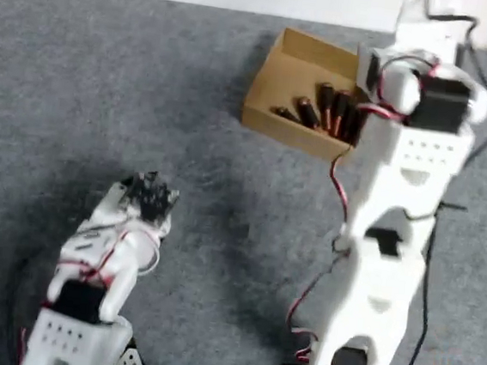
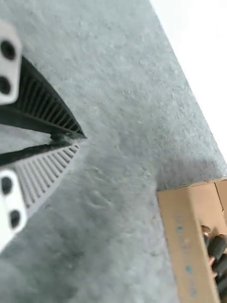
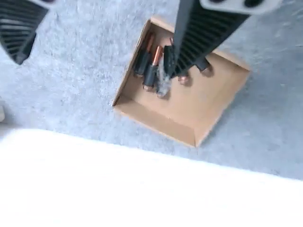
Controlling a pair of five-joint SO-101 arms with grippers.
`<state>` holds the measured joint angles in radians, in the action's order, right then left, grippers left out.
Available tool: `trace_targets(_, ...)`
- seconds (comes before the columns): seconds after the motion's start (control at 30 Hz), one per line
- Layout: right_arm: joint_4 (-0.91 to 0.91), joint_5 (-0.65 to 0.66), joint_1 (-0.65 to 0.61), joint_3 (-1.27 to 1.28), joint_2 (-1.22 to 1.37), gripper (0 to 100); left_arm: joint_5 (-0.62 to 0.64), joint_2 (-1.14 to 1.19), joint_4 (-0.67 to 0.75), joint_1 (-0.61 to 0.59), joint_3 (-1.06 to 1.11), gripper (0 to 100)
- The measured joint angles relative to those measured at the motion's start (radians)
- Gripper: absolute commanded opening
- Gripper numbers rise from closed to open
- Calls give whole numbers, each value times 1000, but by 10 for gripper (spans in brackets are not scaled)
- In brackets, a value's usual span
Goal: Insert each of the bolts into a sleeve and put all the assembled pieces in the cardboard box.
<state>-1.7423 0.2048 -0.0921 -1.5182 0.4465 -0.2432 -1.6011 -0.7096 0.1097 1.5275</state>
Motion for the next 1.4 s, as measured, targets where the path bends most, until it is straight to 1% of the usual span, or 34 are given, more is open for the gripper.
trace_targets(0.07,0,-32,-6,143,-143,378,-26,-143,-80,-5,55,6)
trace_targets(0.1,0,-48,-14,226,-218,378,-35,-178,-109,-5,71,6)
trace_targets(0.2,0,-80,-58,525,-465,378,-49,-157,-181,-5,100,6)
trace_targets(0.33,2,-87,-143,991,-832,378,-49,-157,-259,5,133,6)
trace_targets(0.4,44,-87,-161,1231,-1019,378,-49,-157,-278,5,135,6)
trace_targets(0.5,160,-72,-161,1597,-1306,378,-49,-157,-279,2,138,6)
trace_targets(0.6,296,3,-129,1969,-1610,378,-49,-157,-279,2,138,6)
trace_targets(0.67,382,32,-83,2197,-1800,378,-49,-157,-285,2,138,6)
trace_targets(0.83,496,46,31,2667,-2208,378,-49,-157,-285,2,138,6)
trace_targets(1.0,543,49,130,2987,-2245,378,-49,-157,-285,2,144,6)
trace_targets(1.17,565,37,147,3172,-2248,378,-49,-157,-285,2,149,6)
trace_targets(1.3,583,-34,161,3188,-2245,378,-49,-146,-287,2,149,6)
trace_targets(1.4,582,-37,163,3188,-2245,378,-49,-146,-333,2,149,7)
